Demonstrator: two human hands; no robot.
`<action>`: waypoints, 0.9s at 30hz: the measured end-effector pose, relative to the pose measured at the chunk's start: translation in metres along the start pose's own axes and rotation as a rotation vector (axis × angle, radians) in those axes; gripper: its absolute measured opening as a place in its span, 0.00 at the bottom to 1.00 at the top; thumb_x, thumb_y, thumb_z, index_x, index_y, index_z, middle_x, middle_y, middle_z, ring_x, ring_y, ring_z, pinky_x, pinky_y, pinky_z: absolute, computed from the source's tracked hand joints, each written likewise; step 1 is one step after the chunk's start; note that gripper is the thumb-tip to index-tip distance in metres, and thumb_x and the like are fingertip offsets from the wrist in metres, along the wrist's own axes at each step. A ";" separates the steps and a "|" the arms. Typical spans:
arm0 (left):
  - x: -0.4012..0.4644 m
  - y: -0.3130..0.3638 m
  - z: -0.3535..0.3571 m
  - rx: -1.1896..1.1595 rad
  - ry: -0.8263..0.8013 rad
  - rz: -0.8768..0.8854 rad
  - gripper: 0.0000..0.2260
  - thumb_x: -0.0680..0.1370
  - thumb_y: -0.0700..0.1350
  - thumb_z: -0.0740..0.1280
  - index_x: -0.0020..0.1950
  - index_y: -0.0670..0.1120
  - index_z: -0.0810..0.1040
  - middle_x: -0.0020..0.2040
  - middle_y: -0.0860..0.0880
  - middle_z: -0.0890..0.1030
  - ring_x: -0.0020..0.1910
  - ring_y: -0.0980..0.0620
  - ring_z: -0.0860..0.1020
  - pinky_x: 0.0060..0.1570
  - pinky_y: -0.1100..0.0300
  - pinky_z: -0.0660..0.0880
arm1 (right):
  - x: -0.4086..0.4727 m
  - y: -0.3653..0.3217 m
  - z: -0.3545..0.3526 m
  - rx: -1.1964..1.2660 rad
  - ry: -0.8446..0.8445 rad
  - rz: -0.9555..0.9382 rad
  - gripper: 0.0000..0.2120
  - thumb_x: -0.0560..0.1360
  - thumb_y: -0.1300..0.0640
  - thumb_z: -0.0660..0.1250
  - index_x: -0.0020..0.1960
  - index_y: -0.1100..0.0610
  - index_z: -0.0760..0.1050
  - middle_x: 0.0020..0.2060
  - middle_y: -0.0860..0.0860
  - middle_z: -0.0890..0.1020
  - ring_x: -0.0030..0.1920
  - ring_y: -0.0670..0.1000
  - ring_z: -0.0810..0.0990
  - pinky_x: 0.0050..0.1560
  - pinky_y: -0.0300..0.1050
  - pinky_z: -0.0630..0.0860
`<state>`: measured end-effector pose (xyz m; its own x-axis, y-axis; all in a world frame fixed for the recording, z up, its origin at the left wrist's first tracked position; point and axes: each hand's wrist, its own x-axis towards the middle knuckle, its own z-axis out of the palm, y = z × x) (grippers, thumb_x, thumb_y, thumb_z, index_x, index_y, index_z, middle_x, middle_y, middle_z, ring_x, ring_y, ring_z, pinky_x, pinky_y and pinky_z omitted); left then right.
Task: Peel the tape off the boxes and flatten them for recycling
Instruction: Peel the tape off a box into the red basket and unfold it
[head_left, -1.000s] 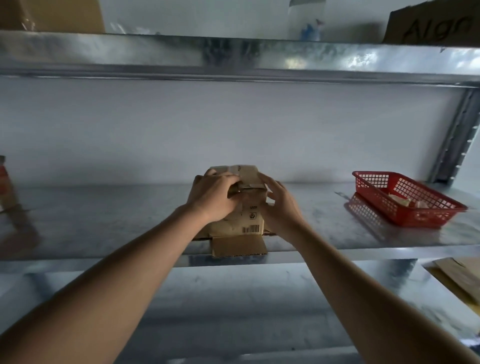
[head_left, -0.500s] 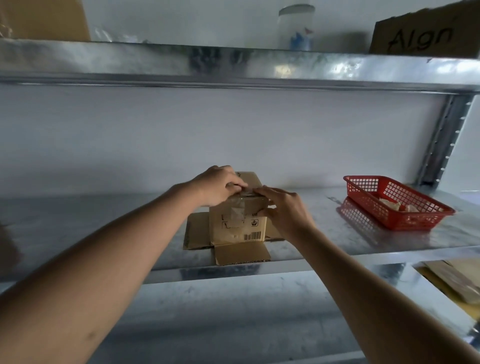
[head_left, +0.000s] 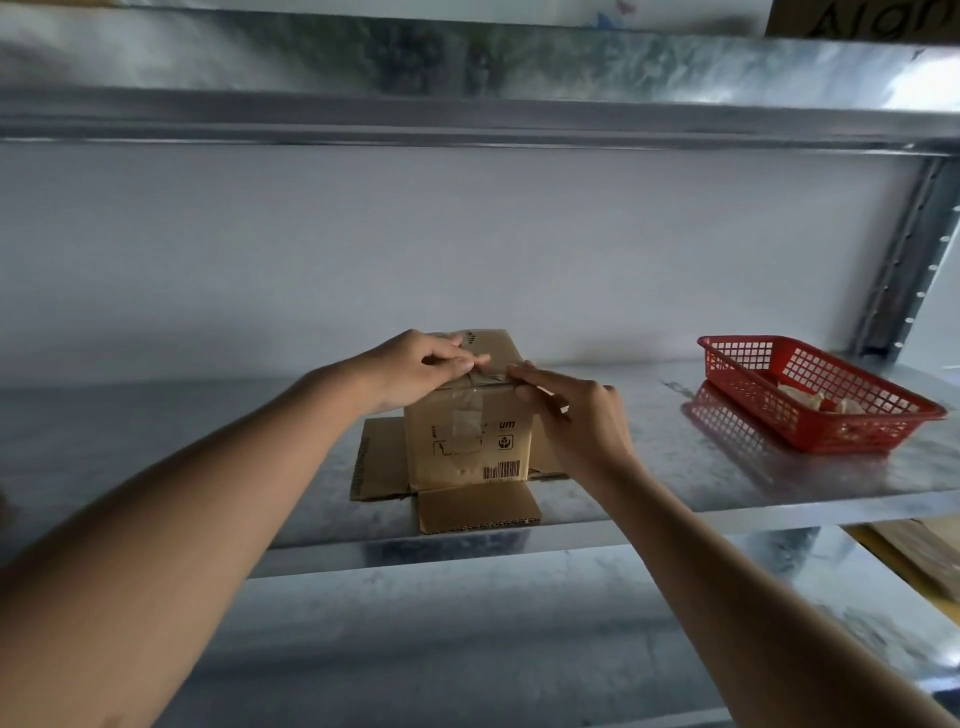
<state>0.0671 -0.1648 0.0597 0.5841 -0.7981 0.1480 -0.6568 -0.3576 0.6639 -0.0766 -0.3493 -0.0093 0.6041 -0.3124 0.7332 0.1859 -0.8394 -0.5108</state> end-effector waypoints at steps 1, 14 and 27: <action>-0.001 0.000 0.001 -0.009 0.007 0.000 0.12 0.85 0.53 0.64 0.66 0.62 0.80 0.82 0.55 0.62 0.81 0.56 0.56 0.77 0.57 0.49 | 0.001 0.002 0.001 0.029 -0.002 0.025 0.13 0.79 0.55 0.72 0.62 0.45 0.84 0.58 0.44 0.85 0.44 0.43 0.85 0.43 0.33 0.79; -0.001 0.003 -0.004 0.002 -0.012 -0.007 0.16 0.77 0.63 0.69 0.64 0.66 0.81 0.80 0.59 0.65 0.80 0.57 0.58 0.76 0.52 0.51 | -0.032 0.027 0.012 0.372 0.049 0.243 0.09 0.76 0.54 0.75 0.55 0.45 0.85 0.44 0.40 0.88 0.41 0.43 0.88 0.35 0.46 0.85; 0.012 -0.006 -0.009 0.050 -0.082 0.086 0.18 0.76 0.66 0.67 0.66 0.68 0.79 0.81 0.59 0.62 0.81 0.56 0.56 0.76 0.52 0.50 | -0.013 0.018 0.010 0.233 0.156 0.238 0.07 0.80 0.59 0.72 0.52 0.47 0.85 0.42 0.42 0.88 0.36 0.45 0.87 0.30 0.48 0.83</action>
<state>0.0820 -0.1682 0.0641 0.4850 -0.8632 0.1404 -0.7269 -0.3086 0.6135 -0.0738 -0.3557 -0.0326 0.5297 -0.5655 0.6322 0.2368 -0.6171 -0.7504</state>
